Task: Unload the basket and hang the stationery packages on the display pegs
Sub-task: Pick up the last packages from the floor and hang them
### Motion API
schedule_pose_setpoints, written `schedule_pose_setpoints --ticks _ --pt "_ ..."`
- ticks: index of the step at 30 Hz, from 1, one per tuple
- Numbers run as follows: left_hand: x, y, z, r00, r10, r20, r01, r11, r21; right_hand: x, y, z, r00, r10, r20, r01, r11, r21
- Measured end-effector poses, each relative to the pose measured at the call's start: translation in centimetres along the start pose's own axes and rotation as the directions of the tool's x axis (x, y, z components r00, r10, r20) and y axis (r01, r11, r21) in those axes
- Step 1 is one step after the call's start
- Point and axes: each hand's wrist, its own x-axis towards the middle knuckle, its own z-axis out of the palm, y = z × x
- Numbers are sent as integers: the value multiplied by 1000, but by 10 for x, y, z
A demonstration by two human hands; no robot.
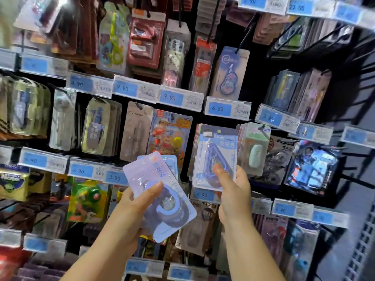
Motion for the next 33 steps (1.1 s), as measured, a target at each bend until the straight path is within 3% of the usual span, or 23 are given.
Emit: schedule_pose_setpoints --ticks 8,15,19,23,33 --pt "0 0 -2 1000 21 16 -21 1000 9 10 -4 5 998 48 -41 -49 998 -40" --pt "-1 8 -8 1000 13 21 -13 1000 2 24 -4 10 995 -38 -92 9 956 -294" --pt "0 9 -11 1000 15 20 -15 1000 2 24 -4 11 985 -100 -139 26 889 -458" --pt "-2 11 -11 999 23 36 -23 1000 4 24 -7 4 979 -137 -153 2 751 -660" --pt "-1 9 -3 998 1 69 0 1000 -22 42 -11 6 992 -48 -119 -62 631 -773"
